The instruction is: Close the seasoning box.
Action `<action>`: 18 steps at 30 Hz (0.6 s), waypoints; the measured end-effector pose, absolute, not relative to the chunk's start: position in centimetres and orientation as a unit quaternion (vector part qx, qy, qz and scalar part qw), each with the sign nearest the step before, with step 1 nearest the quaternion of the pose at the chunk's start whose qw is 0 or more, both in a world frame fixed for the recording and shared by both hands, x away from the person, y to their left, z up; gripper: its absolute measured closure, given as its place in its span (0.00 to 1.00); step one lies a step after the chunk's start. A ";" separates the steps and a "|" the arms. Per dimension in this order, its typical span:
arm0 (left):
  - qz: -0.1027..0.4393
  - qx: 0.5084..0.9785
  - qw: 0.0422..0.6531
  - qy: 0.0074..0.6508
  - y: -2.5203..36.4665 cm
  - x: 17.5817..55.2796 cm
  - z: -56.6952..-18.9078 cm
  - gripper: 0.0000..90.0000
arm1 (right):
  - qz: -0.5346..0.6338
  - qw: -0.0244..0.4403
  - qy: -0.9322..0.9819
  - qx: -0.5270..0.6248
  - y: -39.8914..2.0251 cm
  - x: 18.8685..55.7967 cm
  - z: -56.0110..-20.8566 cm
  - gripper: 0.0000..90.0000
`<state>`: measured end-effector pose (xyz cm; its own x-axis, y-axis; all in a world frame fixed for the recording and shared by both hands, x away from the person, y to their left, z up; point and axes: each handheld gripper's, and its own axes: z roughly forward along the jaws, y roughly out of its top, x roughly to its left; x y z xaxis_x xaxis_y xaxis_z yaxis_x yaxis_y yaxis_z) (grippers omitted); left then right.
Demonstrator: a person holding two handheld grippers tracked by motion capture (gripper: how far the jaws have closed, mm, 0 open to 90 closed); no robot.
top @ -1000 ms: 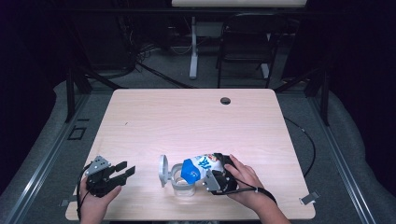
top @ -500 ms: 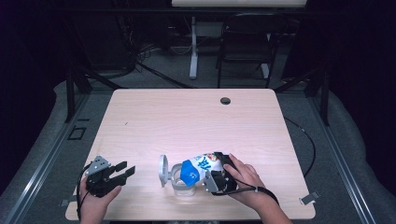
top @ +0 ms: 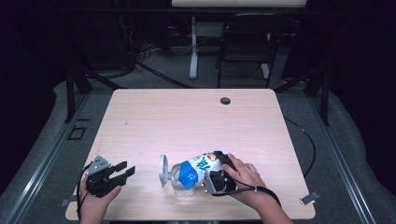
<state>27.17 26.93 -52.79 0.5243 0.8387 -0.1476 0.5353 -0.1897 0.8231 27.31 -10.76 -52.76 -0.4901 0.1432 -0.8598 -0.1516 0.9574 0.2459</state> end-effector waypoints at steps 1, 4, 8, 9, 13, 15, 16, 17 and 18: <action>0.171 0.752 0.443 0.456 26.9 27.2 -52.8 0.62 | 0.148 0.505 0.851 -0.003 -10.8 27.3 -52.8 0.49; 0.171 0.752 0.443 0.456 27.0 27.2 -52.8 0.62 | 0.142 0.505 0.851 -0.005 -10.8 27.3 -52.7 0.49; 0.171 0.753 0.441 0.457 27.0 27.2 -52.7 0.62 | 0.145 0.506 0.850 -0.008 -10.8 27.3 -52.7 0.49; 0.171 0.753 0.441 0.457 27.0 27.2 -52.7 0.62 | 0.145 0.507 0.850 -0.009 -10.8 27.4 -52.7 0.49; 0.171 0.753 0.441 0.457 27.0 27.2 -52.8 0.62 | 0.134 0.511 0.849 -0.015 -10.7 27.3 -52.6 0.49; 0.171 0.753 0.441 0.457 27.0 27.2 -52.7 0.62 | 0.128 0.514 0.848 -0.019 -10.7 27.3 -52.5 0.49; 0.171 0.753 0.441 0.457 27.0 27.2 -52.7 0.62 | 0.133 0.515 0.847 -0.020 -10.7 27.3 -52.6 0.49; 0.171 0.753 0.441 0.457 27.0 27.2 -52.7 0.62 | 0.130 0.515 0.847 -0.020 -10.7 27.3 -52.6 0.49; 0.171 0.753 0.441 0.457 27.0 27.2 -52.7 0.62 | 0.128 0.516 0.847 -0.021 -10.7 27.3 -52.6 0.49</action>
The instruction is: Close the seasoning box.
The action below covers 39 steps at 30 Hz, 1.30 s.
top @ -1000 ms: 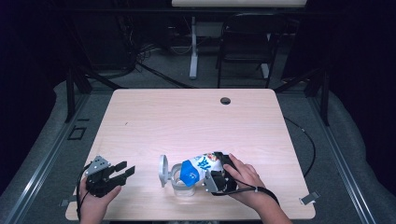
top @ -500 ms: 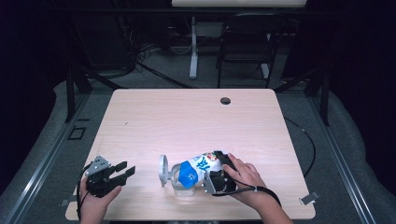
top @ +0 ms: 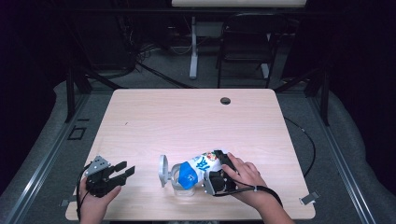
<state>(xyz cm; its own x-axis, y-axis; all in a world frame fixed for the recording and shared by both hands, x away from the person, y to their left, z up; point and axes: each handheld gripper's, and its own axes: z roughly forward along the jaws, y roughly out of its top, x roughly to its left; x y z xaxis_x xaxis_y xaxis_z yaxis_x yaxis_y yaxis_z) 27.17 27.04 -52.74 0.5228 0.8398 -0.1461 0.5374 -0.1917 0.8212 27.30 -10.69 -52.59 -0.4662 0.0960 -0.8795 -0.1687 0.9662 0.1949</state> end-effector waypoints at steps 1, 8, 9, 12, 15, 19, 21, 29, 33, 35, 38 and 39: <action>0.171 0.753 0.441 0.457 27.0 27.2 -52.7 0.62 | 0.127 0.517 0.846 -0.022 -10.7 27.3 -52.6 0.49; 0.171 0.753 0.442 0.458 27.0 27.2 -52.7 0.62 | 0.113 0.521 0.846 -0.027 -10.6 27.2 -52.4 0.49; 0.171 0.753 0.441 0.457 27.0 27.2 -52.7 0.62 | 0.113 0.521 0.846 -0.027 -10.6 27.2 -52.4 0.49; 0.171 0.752 0.441 0.458 27.1 27.2 -52.7 0.62 | 0.112 0.521 0.846 -0.028 -10.6 27.2 -52.4 0.49; 0.171 0.751 0.443 0.458 27.1 27.2 -52.8 0.62 | 0.112 0.522 0.845 -0.029 -10.6 27.3 -52.4 0.49; 0.171 0.752 0.442 0.458 27.1 27.2 -52.8 0.62 | 0.116 0.524 0.843 -0.031 -10.6 27.3 -52.5 0.49; 0.171 0.752 0.442 0.458 27.1 27.2 -52.8 0.62 | 0.115 0.526 0.842 -0.033 -10.6 27.3 -52.5 0.49; 0.170 0.751 0.443 0.459 27.1 27.2 -52.8 0.62 | 0.095 0.532 0.840 -0.042 -10.5 27.1 -52.3 0.49; 0.171 0.750 0.444 0.459 27.1 27.2 -52.9 0.62 | 0.091 0.533 0.840 -0.045 -10.5 27.1 -52.2 0.49; 0.171 0.750 0.444 0.459 27.1 27.2 -52.9 0.62 | 0.088 0.535 0.839 -0.047 -10.5 27.1 -52.1 0.49; 0.170 0.751 0.443 0.459 27.0 27.2 -52.9 0.62 | 0.088 0.537 0.837 -0.050 -10.4 27.1 -52.2 0.49; 0.170 0.752 0.442 0.459 27.0 27.2 -52.9 0.62 | 0.087 0.538 0.837 -0.050 -10.4 27.1 -52.2 0.49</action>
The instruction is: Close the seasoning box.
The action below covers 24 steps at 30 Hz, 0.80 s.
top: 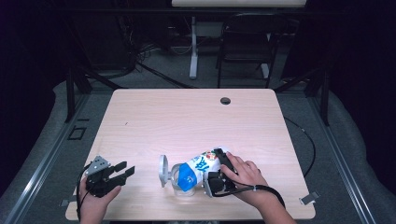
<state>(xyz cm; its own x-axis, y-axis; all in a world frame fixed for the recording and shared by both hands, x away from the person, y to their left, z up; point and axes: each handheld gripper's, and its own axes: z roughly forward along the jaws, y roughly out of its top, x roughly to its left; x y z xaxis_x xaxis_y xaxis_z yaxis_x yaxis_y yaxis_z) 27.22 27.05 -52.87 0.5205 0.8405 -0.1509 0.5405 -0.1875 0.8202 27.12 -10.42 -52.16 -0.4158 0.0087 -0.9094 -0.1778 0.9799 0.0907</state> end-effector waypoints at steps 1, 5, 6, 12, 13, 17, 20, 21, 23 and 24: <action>0.170 0.751 0.443 0.459 27.0 27.2 -52.9 0.62 | 0.082 0.539 0.837 -0.052 -10.4 27.1 -52.1 0.49; 0.170 0.751 0.443 0.459 27.0 27.2 -52.9 0.62 | 0.079 0.540 0.836 -0.055 -10.4 27.1 -52.0 0.49; 0.170 0.751 0.443 0.459 27.0 27.2 -52.9 0.62 | 0.079 0.539 0.837 -0.055 -10.4 27.1 -52.0 0.49; 0.170 0.752 0.441 0.459 27.1 27.2 -52.9 0.62 | 0.082 0.539 0.837 -0.056 -10.4 27.1 -52.0 0.49; 0.170 0.752 0.441 0.459 27.1 27.3 -52.9 0.62 | 0.076 0.539 0.837 -0.058 -10.4 27.1 -52.0 0.49; 0.169 0.751 0.442 0.460 27.1 27.3 -53.0 0.62 | 0.073 0.542 0.835 -0.063 -10.4 27.2 -51.9 0.49; 0.169 0.751 0.442 0.461 27.1 27.3 -53.0 0.62 | 0.070 0.544 0.833 -0.068 -10.4 27.2 -51.8 0.49; 0.169 0.751 0.442 0.461 27.1 27.3 -53.0 0.62 | 0.069 0.545 0.833 -0.068 -10.4 27.2 -51.8 0.49; 0.169 0.751 0.441 0.461 27.1 27.3 -53.0 0.62 | 0.068 0.544 0.833 -0.068 -10.4 27.2 -51.8 0.49; 0.169 0.751 0.441 0.461 27.1 27.3 -53.0 0.62 | 0.067 0.544 0.833 -0.069 -10.4 27.1 -51.8 0.49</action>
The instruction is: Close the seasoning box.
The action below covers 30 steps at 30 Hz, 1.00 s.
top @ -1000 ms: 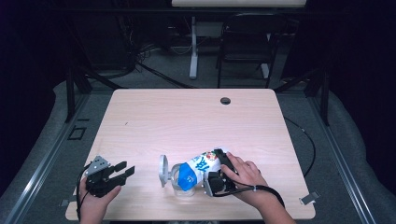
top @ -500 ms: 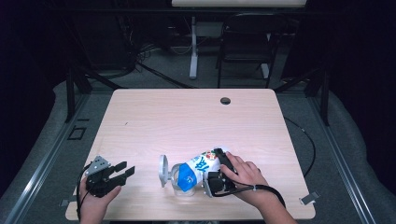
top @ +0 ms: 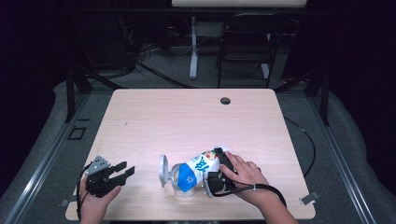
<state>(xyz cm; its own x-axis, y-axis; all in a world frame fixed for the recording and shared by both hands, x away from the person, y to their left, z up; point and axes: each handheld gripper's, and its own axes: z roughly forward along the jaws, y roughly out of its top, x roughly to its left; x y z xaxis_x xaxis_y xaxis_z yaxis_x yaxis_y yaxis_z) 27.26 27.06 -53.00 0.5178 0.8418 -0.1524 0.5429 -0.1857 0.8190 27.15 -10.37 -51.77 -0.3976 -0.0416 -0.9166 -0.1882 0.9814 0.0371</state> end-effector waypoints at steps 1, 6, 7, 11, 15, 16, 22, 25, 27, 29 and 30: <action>0.169 0.751 0.441 0.461 27.1 27.3 -53.0 0.62 | 0.072 0.545 0.833 -0.069 -10.4 27.2 -51.8 0.49; 0.170 0.751 0.441 0.461 27.1 27.3 -53.0 0.62 | 0.071 0.544 0.833 -0.071 -10.4 27.2 -51.8 0.49; 0.170 0.751 0.441 0.461 27.1 27.3 -53.0 0.62 | 0.070 0.545 0.833 -0.072 -10.4 27.2 -51.8 0.49; 0.169 0.752 0.440 0.461 27.1 27.3 -53.0 0.62 | 0.069 0.545 0.832 -0.074 -10.4 27.2 -51.8 0.49; 0.170 0.751 0.441 0.462 27.1 27.3 -53.0 0.62 | 0.059 0.547 0.831 -0.078 -10.3 27.1 -51.6 0.49; 0.170 0.751 0.441 0.462 27.1 27.3 -53.0 0.62 | 0.057 0.547 0.832 -0.077 -10.3 27.1 -51.6 0.49; 0.170 0.752 0.440 0.461 27.1 27.3 -53.0 0.62 | 0.045 0.551 0.829 -0.081 -10.3 27.0 -51.4 0.49; 0.170 0.752 0.440 0.461 27.0 27.3 -53.0 0.62 | 0.046 0.550 0.830 -0.082 -10.3 27.0 -51.4 0.49; 0.170 0.752 0.440 0.461 27.1 27.3 -53.0 0.62 | 0.049 0.550 0.829 -0.084 -10.3 27.1 -51.4 0.49; 0.170 0.752 0.440 0.461 27.1 27.3 -53.0 0.62 | 0.051 0.550 0.829 -0.083 -10.3 27.1 -51.5 0.49; 0.170 0.752 0.440 0.461 27.1 27.3 -53.0 0.62 | 0.051 0.550 0.829 -0.084 -10.3 27.1 -51.5 0.49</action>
